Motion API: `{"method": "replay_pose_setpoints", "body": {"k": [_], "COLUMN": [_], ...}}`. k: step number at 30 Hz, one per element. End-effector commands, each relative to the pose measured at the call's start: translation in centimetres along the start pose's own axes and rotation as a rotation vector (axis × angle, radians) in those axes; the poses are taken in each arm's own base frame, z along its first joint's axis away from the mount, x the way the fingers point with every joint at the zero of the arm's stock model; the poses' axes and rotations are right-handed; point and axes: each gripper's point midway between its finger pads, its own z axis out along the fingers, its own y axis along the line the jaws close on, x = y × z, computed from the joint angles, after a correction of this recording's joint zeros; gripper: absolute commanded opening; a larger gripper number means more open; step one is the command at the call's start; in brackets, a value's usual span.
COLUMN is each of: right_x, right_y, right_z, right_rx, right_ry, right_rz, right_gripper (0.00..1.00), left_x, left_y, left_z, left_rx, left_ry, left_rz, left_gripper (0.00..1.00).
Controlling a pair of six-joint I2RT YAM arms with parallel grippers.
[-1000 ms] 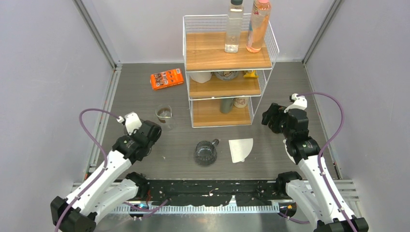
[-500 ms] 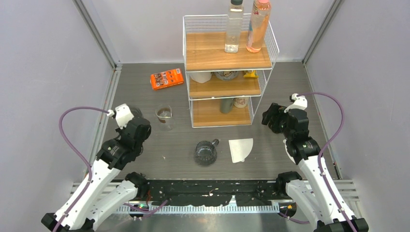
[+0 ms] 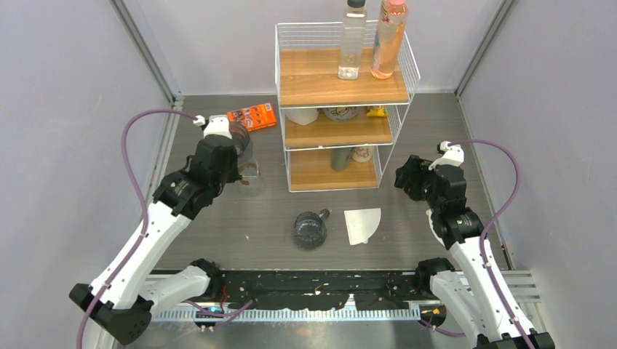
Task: Place the coffee filter in the dripper
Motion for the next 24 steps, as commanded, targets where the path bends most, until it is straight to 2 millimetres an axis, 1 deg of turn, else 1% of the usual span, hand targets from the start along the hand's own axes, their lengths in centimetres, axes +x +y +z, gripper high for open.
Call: {"method": "replay_pose_setpoints", "body": {"k": [1,6,11,15,17,19,24], "right_x": [-1.5,-1.5,-1.4,-1.4,-1.3,-1.3,-1.1], "right_y": [0.2,0.2,0.1,-0.1,-0.1,-0.1,-0.3], "right_z": [-0.3,-0.3,-0.3,-0.2,-0.2,-0.2,0.0], "right_rx": [-0.007,-0.005,0.002,0.011,0.012,0.011,0.024], "right_ry": [-0.048,-0.047,-0.044,-0.04,-0.038,-0.036,-0.021], "right_rz": [-0.007,-0.008,-0.009,-0.009,-0.009,-0.01,-0.016], "right_gripper": [0.96,0.96,0.96,0.96,0.95,0.95,0.96], "left_x": [-2.0,-1.3,-0.1,1.4,2.0,2.4,2.9], "left_y": [-2.0,-2.2,-2.5,-2.5,-2.0,-1.6,-1.8], "left_z": [0.0,1.5,2.6,3.0,3.3,3.6,3.8], "left_rx": [0.079,0.044,0.024,0.011,-0.017,-0.038,-0.027], "left_ry": [-0.027,0.017,0.07,0.126,0.134,0.136,0.154], "left_rz": [0.023,0.044,0.049,0.03,0.032,0.036,0.031], "left_gripper": [0.0,0.0,0.0,0.0,0.0,0.0,0.0]}}
